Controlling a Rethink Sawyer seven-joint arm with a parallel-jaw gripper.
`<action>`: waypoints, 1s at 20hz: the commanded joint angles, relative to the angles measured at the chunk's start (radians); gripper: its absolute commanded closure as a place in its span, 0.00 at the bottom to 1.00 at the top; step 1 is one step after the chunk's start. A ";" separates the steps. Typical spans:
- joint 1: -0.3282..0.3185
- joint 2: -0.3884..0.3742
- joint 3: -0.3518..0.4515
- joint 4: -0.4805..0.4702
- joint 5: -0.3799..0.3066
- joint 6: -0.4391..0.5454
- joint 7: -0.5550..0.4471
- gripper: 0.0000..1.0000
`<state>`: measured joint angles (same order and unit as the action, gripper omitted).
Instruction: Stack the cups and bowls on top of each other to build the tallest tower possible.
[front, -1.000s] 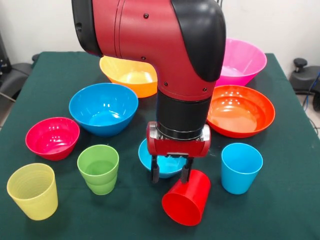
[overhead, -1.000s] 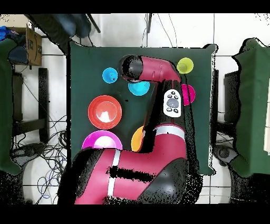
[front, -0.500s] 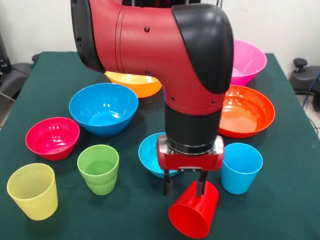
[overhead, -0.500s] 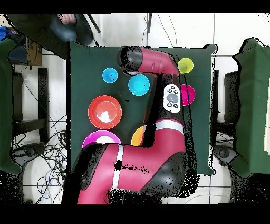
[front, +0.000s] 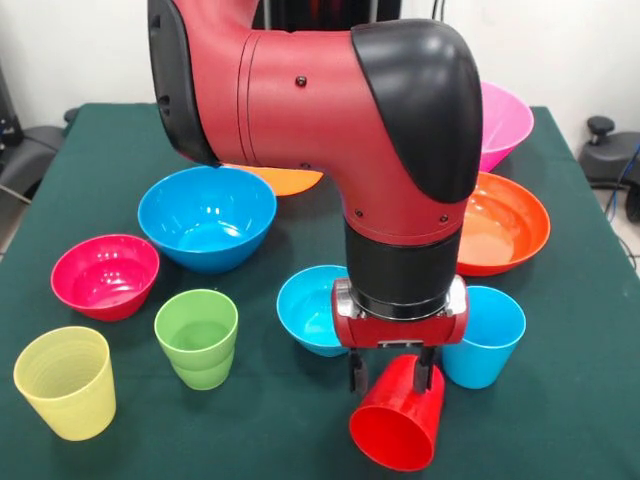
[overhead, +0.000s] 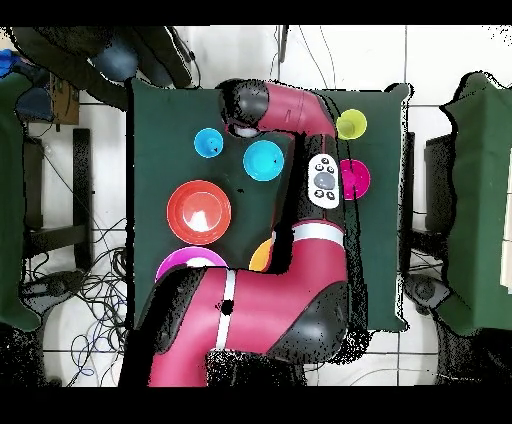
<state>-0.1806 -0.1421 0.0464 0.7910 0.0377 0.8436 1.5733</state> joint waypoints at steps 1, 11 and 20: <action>-0.008 0.018 0.104 0.010 -0.004 0.089 -0.038 0.00; 0.002 0.029 0.092 0.133 -0.017 -0.114 0.047 0.00; 0.024 0.047 0.044 0.072 -0.006 -0.023 0.090 0.00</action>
<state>-0.1776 -0.1401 0.0511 0.8062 0.0549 0.7851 1.5733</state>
